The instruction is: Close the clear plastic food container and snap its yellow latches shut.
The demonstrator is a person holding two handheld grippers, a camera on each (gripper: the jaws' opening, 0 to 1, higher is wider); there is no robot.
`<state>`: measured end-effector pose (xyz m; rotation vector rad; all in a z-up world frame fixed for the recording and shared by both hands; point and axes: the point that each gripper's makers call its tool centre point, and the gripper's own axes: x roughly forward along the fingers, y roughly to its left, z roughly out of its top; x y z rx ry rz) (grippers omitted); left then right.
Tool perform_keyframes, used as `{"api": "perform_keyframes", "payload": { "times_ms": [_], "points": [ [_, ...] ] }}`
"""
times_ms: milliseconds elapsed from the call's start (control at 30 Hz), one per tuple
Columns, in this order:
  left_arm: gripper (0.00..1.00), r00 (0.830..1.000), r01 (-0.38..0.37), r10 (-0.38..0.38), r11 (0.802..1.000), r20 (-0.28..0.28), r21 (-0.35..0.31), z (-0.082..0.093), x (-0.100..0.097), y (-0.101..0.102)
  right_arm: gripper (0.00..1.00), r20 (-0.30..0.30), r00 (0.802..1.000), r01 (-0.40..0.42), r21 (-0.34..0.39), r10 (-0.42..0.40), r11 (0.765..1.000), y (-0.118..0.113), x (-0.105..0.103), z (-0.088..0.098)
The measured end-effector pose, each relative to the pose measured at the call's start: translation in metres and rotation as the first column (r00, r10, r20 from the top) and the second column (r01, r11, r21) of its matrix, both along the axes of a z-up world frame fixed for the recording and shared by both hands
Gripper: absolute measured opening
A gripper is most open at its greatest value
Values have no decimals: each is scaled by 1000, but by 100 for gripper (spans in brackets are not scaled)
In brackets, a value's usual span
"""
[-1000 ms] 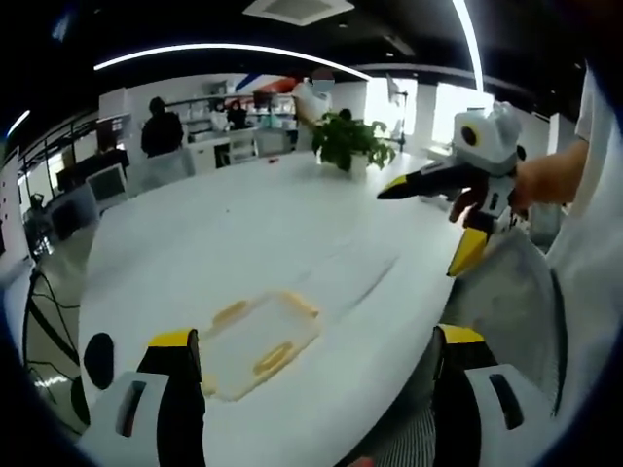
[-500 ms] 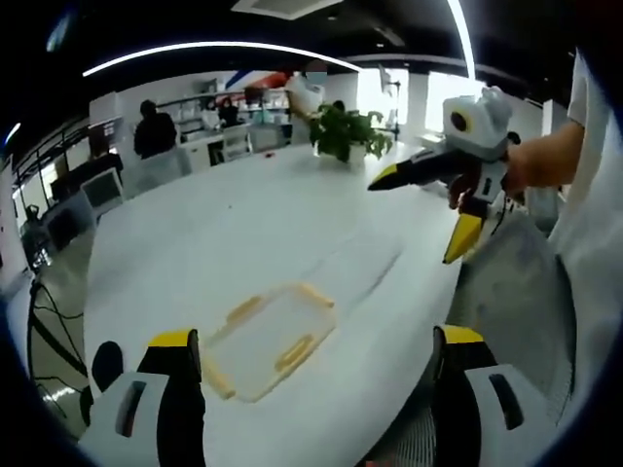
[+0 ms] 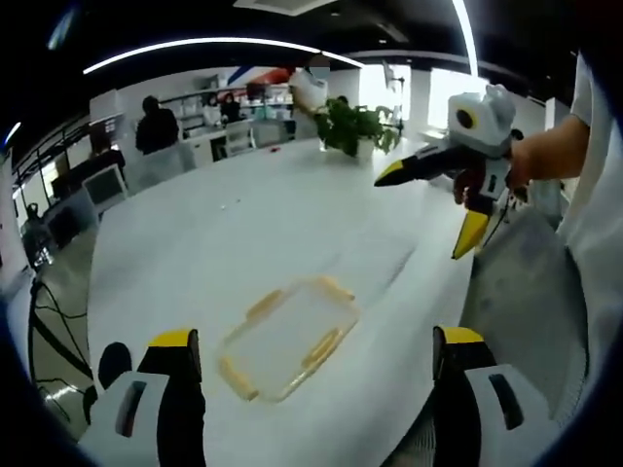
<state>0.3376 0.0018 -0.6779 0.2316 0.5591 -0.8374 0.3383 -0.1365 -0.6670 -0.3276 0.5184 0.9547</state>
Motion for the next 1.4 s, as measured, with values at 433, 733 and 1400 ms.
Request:
{"api": "perform_keyframes", "payload": {
  "times_ms": [433,733,1400],
  "points": [
    [98,1000,29,-29,999,-6,22,-7,11,5,90,16,999,-49,0,49,999,9,13,-1],
    [98,995,98,-98,993,-15,67,-14,16,7,87,17,994,-107,-38,108,994,13,22,-8],
    [98,986,169,-166,975,-33,146,-31,32,22,82,-32,973,-229,-79,227,970,24,24,-34]
  ]
}}
